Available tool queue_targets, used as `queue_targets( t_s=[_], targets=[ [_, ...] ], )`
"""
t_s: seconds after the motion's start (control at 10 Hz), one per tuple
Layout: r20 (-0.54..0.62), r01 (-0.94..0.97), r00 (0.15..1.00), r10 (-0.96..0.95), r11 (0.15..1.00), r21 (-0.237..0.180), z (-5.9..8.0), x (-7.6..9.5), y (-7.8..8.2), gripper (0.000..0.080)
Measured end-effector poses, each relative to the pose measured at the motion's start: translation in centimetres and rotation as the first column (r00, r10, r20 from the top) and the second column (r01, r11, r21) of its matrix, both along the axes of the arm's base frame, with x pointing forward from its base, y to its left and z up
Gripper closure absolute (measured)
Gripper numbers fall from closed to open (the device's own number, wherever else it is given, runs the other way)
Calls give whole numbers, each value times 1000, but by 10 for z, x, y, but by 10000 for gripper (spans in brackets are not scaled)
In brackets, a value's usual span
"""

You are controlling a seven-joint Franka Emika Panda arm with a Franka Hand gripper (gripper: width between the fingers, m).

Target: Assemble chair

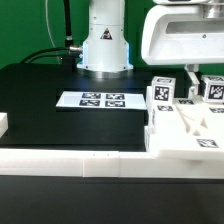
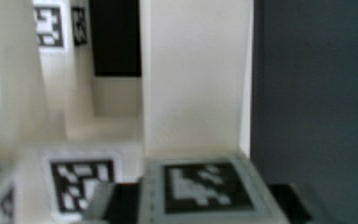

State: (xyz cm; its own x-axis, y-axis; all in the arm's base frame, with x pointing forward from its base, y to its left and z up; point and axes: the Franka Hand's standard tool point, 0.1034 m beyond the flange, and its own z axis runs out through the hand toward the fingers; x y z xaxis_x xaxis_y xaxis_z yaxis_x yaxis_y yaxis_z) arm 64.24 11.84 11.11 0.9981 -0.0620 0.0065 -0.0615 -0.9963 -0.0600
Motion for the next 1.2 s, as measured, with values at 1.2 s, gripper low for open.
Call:
queue_targets(
  t_s=[1.2],
  targets=[
    [-74,784,620,-781,618,55,-1,1,6,533]
  ],
)
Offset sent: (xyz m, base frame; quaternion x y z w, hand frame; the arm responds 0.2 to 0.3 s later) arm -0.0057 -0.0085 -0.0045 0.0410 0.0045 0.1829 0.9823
